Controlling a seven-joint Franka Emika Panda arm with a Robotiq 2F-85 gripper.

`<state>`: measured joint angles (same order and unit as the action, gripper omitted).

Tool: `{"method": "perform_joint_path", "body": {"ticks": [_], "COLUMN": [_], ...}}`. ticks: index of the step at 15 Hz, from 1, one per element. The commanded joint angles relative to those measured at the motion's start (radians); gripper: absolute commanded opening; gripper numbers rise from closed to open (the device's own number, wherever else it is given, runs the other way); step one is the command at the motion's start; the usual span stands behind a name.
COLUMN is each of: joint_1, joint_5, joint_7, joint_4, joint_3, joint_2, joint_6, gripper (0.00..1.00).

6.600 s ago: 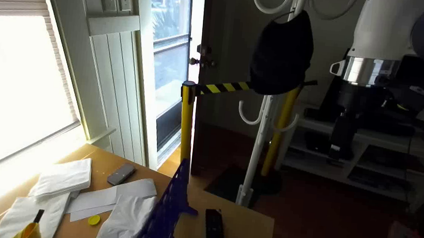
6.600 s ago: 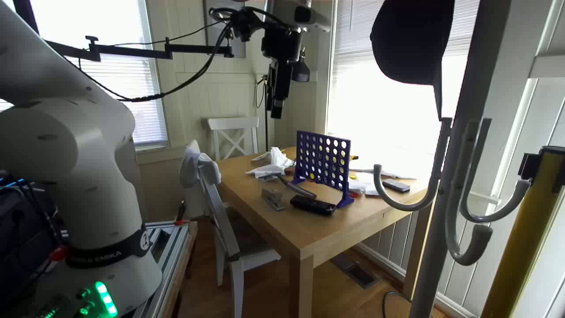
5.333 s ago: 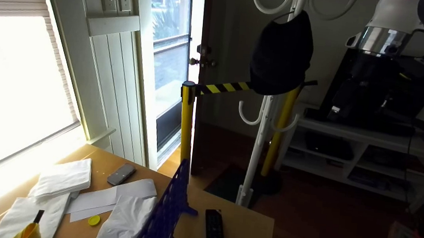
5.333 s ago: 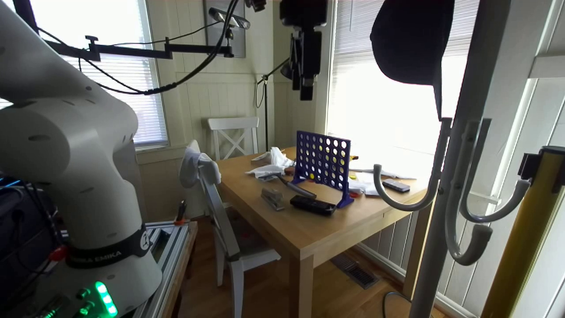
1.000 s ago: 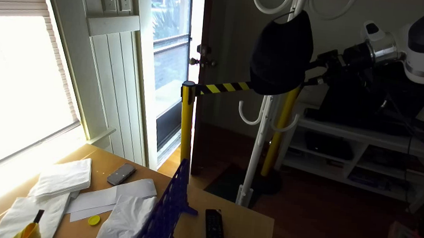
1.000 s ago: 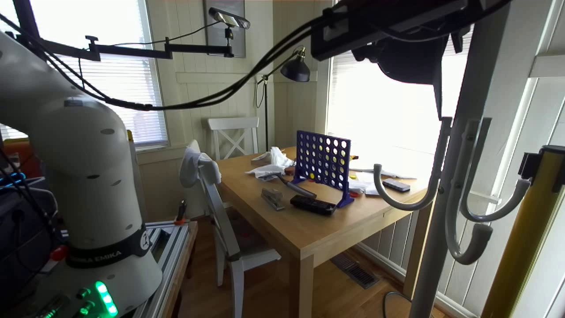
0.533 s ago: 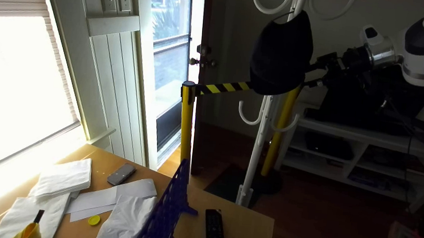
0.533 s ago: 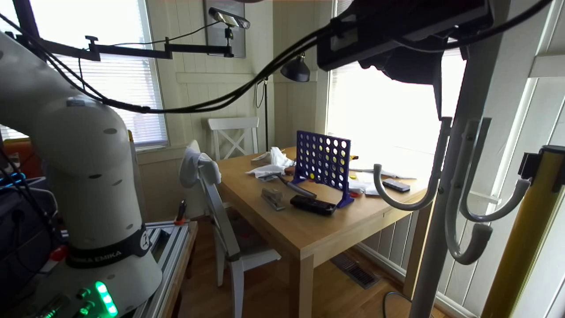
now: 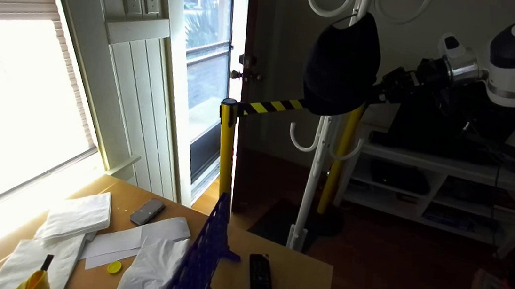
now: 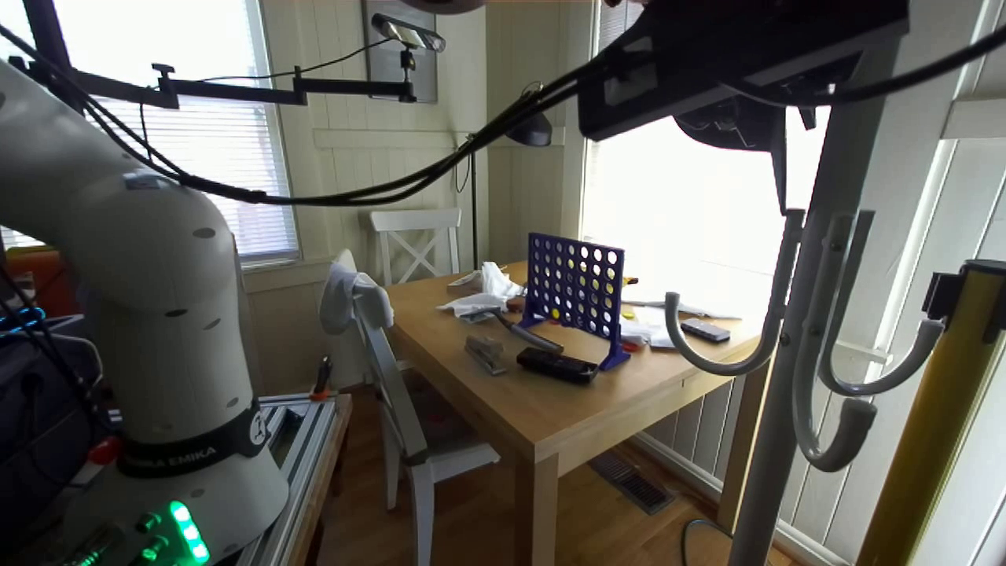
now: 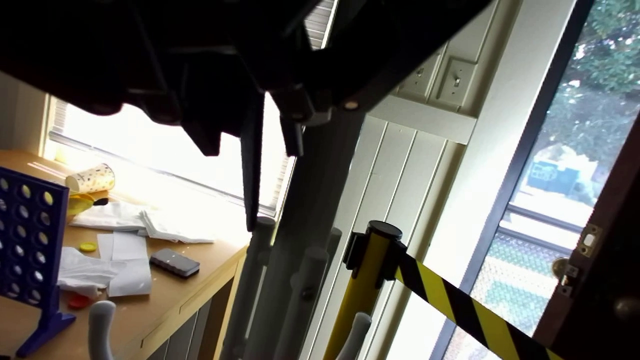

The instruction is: Put the hat on the blue object on the table

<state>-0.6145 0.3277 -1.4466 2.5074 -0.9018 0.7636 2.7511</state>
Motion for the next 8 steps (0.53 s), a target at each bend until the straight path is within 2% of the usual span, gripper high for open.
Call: {"method": "perform_joint_path", "body": {"ticks": [1,2,7,8], "joint_1": [-0.07,-0.085,-0.163,-0.181], "joint_5": [0.016,0.014,-0.014,-0.018], "joint_7": [-0.05,-0.054,-0.066,-0.072], "joint_4": [-0.006,-0.007,-0.016,-0.018], "joint_3": [-0.058,-0.071,-0.136,-0.15], "joint_2": [0.046,0.053,0.085,0.097], "joint_6": [0.036,0.04,0.08,0.086], "gripper": [0.16,0.15,0.44,0.44]}}
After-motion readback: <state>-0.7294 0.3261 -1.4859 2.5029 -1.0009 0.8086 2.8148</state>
